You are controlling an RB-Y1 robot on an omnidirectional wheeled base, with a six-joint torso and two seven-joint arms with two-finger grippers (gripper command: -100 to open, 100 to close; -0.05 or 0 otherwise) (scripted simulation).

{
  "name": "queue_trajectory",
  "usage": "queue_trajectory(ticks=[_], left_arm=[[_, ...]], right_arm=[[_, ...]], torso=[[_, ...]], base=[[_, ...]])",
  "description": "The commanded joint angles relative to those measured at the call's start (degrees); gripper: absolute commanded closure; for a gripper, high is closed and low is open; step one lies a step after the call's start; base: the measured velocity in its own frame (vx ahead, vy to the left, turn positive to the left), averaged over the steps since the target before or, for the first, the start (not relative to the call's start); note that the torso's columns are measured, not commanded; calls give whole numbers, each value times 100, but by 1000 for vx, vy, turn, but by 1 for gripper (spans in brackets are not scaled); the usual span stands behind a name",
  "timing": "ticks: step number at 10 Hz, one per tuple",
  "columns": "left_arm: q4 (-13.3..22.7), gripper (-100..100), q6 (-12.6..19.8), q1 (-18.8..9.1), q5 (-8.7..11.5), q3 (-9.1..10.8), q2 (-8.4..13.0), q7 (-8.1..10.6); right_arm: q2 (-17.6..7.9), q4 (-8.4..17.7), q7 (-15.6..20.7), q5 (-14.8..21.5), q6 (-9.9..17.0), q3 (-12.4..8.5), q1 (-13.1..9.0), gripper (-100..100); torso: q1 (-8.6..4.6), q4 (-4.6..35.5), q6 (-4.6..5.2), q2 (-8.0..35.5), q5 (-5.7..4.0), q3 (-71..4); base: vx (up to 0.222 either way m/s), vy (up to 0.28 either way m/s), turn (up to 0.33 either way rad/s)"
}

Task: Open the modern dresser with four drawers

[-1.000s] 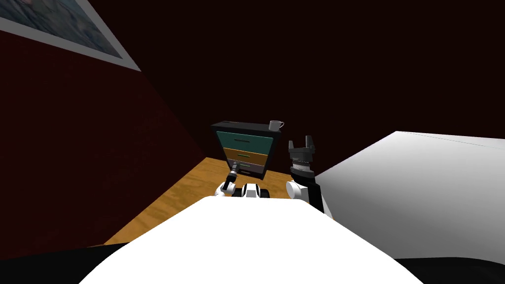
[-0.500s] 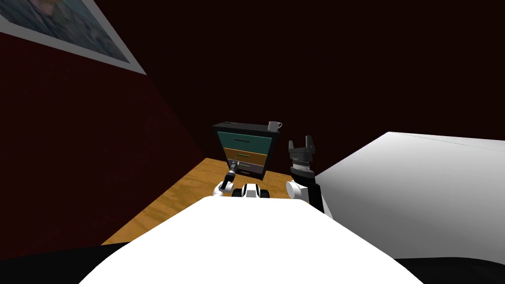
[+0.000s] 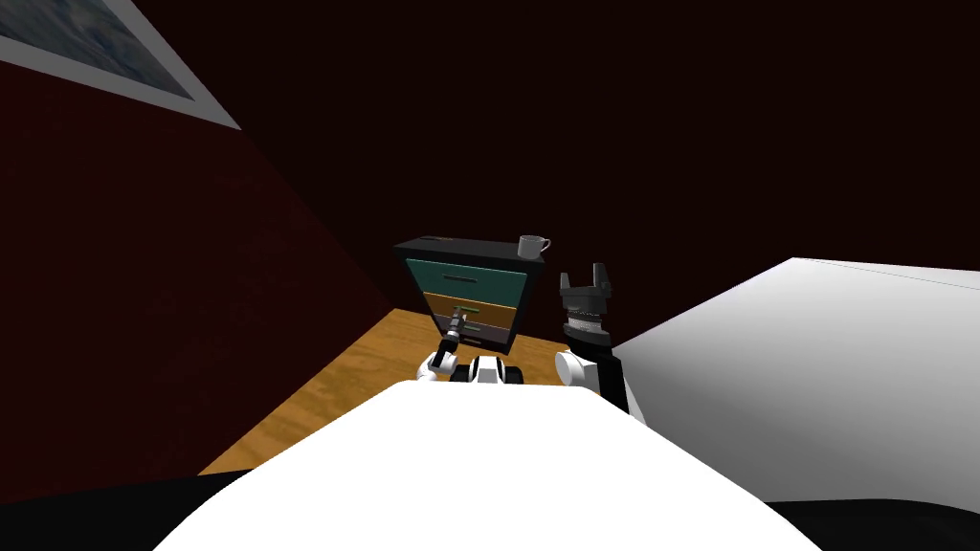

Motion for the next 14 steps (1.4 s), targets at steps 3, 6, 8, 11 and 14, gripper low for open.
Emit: queue_trajectory(ticks=[3, 6, 8, 11, 14], left_arm=[[17, 100, 114, -148, 6, 19, 13, 14], [-43, 100, 188, -170, -2, -5, 25, 30], [-63, 100, 225, -151, -9, -18, 22, 25], [-148, 100, 246, -102, -16, -75, 52, 53], [-224, -100, 740, -509, 6, 34, 29, 42]], right_arm=[[0, 0, 0, 0, 0, 0, 0, 0], [0, 1, 0, 0, 1, 0, -3, 0], [0, 1, 0, 0, 1, 0, -3, 0], [0, 1, 0, 0, 1, 0, -2, 0], [0, 1, 0, 0, 1, 0, -1, 0]], torso=[[-12, -8, 1, -27, -3, -17], [6, 5, -12, -3, -2, -2], [-11, 8, -10, -3, -8, -5], [-15, -1, 0, -10, -4, -8], [-20, -26, 8, -86, -1, -47]], base=[[-23, 4, 8], [-183, 32, 24], [-161, 22, 15], [-177, 20, 33], [-86, 13, 23]])
